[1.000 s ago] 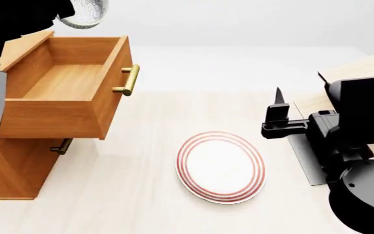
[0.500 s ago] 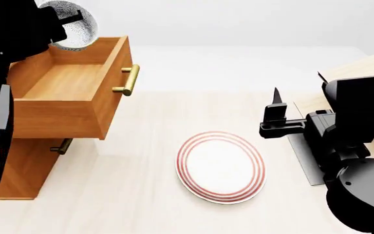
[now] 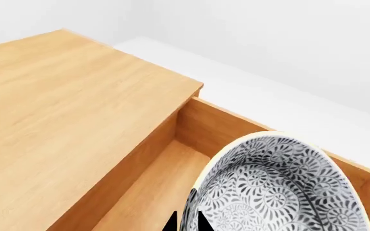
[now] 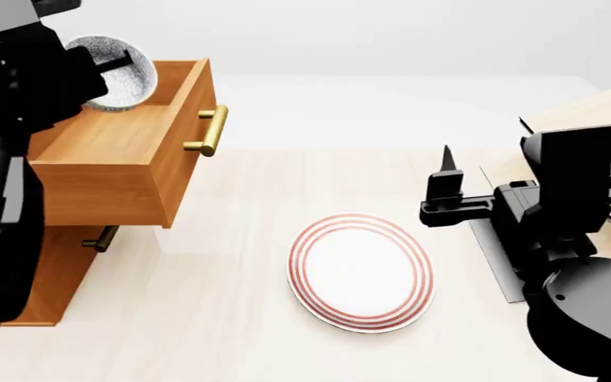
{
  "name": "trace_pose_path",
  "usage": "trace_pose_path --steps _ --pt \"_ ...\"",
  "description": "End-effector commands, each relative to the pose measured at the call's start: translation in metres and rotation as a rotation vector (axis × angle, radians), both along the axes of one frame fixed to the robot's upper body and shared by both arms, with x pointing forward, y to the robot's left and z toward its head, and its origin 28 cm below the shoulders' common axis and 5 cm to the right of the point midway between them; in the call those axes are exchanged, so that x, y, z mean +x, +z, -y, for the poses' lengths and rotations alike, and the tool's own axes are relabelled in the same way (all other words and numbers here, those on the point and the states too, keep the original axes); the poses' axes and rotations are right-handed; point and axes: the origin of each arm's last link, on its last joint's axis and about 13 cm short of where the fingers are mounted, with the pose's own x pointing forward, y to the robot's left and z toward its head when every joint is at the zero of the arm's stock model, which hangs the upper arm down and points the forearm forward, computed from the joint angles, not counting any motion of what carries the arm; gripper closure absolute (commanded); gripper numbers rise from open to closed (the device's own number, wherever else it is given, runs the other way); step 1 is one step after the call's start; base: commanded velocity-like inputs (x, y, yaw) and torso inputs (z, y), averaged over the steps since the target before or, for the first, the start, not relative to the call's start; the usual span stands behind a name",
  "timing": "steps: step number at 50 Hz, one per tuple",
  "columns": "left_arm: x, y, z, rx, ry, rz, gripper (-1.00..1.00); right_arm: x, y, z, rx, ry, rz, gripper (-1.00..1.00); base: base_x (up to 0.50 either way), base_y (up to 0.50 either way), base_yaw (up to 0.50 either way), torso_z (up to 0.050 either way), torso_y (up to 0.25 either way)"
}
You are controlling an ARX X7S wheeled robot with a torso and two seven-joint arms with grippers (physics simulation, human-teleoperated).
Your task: Open the top drawer of the cabinet and put the bowl in it.
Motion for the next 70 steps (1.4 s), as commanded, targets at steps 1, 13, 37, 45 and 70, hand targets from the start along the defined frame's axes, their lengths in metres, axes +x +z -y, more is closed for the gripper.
trace_pose_path --steps 1,13,37,45,70 --pt "0.001 -0.010 -0.002 0.000 0.012 -0.012 1.00 0.001 -0.001 -0.001 -0.002 0.002 -0.004 -1.00 0.00 0.00 0.00 0.000 0.000" --pt "0.001 -0.022 -0.002 -0.001 0.016 -0.035 1.00 0.002 -0.003 -0.001 0.000 0.001 -0.008 -1.00 0.00 0.00 0.00 0.001 0.000" --pt "0.001 -0.038 -0.003 0.003 0.033 -0.075 1.00 0.004 -0.006 -0.001 0.003 0.001 -0.016 -1.00 0.00 0.00 0.00 0.000 0.000" --pt "0.001 -0.039 -0.003 0.001 0.039 -0.080 1.00 0.004 -0.006 -0.002 0.002 0.002 -0.017 -1.00 0.00 0.00 0.00 0.000 0.001" --pt "0.001 -0.026 -0.004 0.011 0.024 -0.056 -1.00 0.006 -0.006 -0.002 0.002 0.004 -0.016 -1.00 0.00 0.00 0.00 0.000 0.000"
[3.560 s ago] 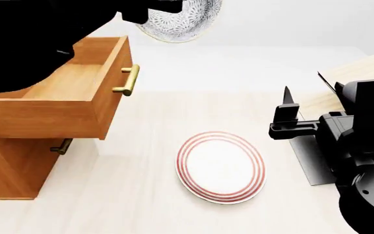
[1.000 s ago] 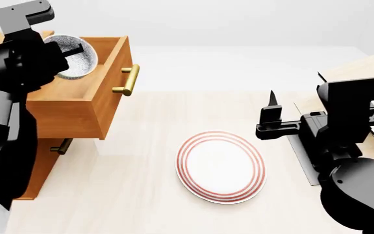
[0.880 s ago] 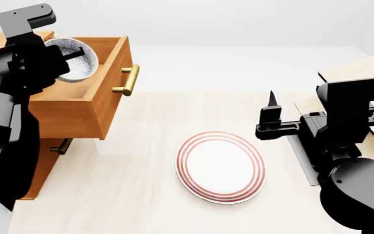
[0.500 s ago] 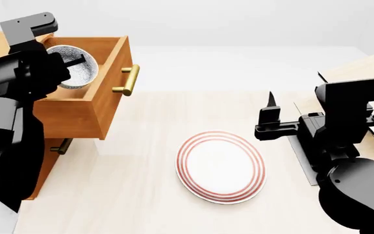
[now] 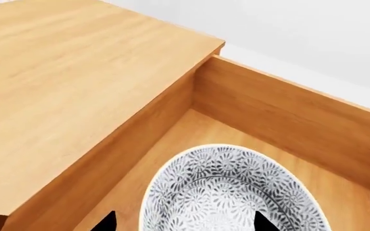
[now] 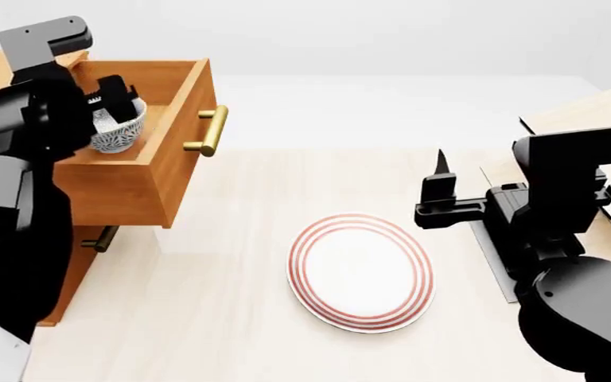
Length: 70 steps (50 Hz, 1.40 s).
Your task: Open the top drawer of the cabinet and put the bowl in it.
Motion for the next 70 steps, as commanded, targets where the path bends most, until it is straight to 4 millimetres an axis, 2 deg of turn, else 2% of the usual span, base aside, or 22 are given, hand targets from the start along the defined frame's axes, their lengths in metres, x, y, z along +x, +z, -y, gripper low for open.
trace_pose_path --steps 1,15,20,29,37,44,53,56,58,63,70 --pt "0.000 0.011 -0.001 0.011 -0.007 0.022 -1.00 0.000 0.001 0.000 0.001 0.001 0.001 -1.00 0.00 0.00 0.00 0.000 0.000" --pt "-0.006 0.062 -0.002 0.060 -0.045 0.149 -1.00 -0.001 0.001 0.000 0.004 0.003 0.006 -1.00 0.00 0.00 0.00 0.000 0.000" --pt "-0.020 0.075 0.001 0.099 -0.070 0.207 -1.00 -0.002 0.001 0.000 0.004 0.006 0.009 -1.00 0.00 0.00 0.00 0.000 0.000" --pt "-0.049 0.086 0.012 0.120 -0.154 0.281 -1.00 -0.003 0.001 0.000 0.008 0.008 0.015 -1.00 0.00 0.00 0.00 0.000 0.000" --pt "-0.078 0.085 0.018 0.150 -0.218 0.326 -1.00 -0.003 0.001 0.001 0.017 0.004 0.018 -1.00 0.00 0.00 0.00 0.000 0.000" --pt "-0.105 0.076 0.025 0.174 -0.304 0.360 -1.00 -0.007 0.004 -0.001 0.020 0.013 0.034 -1.00 0.00 0.00 0.00 0.000 0.000" --pt "-0.139 0.056 0.030 0.214 -0.411 0.389 -1.00 -0.025 0.013 -0.006 0.002 0.052 0.089 -1.00 0.00 0.00 0.00 0.000 0.000" --pt "-0.157 0.053 0.026 0.203 -0.355 0.399 -1.00 -0.033 0.022 -0.003 0.008 0.042 0.131 -1.00 0.00 0.00 0.00 0.000 0.000" --pt "-0.171 0.053 0.031 0.181 -0.441 0.427 -1.00 -0.038 0.027 0.000 0.008 0.036 0.152 -1.00 0.00 0.00 0.00 0.000 0.000" --pt "-0.199 0.049 0.032 0.177 -0.473 0.467 -1.00 -0.051 0.036 0.004 0.007 0.024 0.196 -1.00 0.00 0.00 0.00 0.000 0.000" --pt "-0.220 0.041 0.034 0.180 -0.510 0.490 -1.00 -0.064 0.043 0.003 -0.005 0.025 0.231 -1.00 0.00 0.00 0.00 0.000 0.000"
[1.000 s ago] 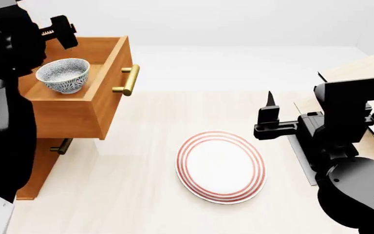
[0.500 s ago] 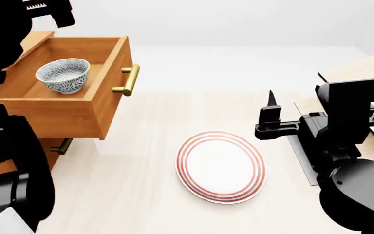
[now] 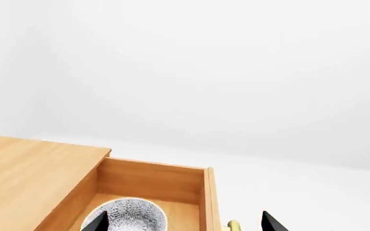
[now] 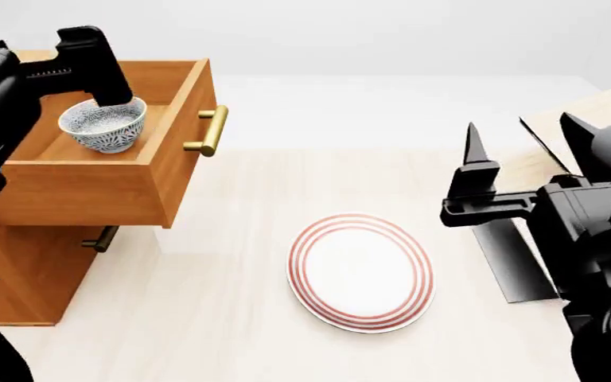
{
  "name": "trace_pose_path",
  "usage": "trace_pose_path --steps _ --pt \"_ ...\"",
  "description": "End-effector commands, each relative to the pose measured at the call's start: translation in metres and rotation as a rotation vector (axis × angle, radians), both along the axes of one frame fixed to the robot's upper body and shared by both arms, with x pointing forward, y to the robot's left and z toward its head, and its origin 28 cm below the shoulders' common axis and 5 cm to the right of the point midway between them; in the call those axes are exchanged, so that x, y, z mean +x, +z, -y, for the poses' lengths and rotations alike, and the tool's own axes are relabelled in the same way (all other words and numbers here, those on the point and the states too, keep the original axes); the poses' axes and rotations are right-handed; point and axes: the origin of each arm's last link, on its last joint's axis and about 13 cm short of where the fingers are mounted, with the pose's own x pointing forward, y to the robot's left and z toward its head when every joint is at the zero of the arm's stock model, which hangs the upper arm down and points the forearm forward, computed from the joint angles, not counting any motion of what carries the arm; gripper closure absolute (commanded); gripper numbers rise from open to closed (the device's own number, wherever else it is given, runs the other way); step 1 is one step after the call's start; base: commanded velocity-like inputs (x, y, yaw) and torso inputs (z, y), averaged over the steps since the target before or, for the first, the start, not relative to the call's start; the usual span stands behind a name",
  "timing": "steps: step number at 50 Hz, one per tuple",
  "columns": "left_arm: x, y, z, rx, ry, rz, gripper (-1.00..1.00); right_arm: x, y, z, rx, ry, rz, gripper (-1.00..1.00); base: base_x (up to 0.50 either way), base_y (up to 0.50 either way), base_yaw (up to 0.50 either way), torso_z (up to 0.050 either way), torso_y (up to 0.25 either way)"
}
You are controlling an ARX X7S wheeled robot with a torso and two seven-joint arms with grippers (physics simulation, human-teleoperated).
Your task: Open the top drawer of the cabinet and put the bowl in it.
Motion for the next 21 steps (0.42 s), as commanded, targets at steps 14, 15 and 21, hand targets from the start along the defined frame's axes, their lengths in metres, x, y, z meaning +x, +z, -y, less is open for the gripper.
trace_pose_path --steps 14,15,21 --pt "-0.075 -0.004 0.003 0.067 -0.105 0.121 -1.00 -0.039 0.029 -0.004 -0.051 0.010 0.134 -1.00 0.00 0.00 0.00 0.000 0.000" --pt "-0.077 -0.004 0.003 0.068 -0.106 0.127 -1.00 -0.040 0.029 -0.004 -0.054 0.010 0.138 -1.00 0.00 0.00 0.00 0.000 0.000" --pt "-0.086 -0.001 0.004 0.071 -0.115 0.156 -1.00 -0.043 0.032 -0.007 -0.066 0.016 0.155 -1.00 0.00 0.00 0.00 0.000 0.000"
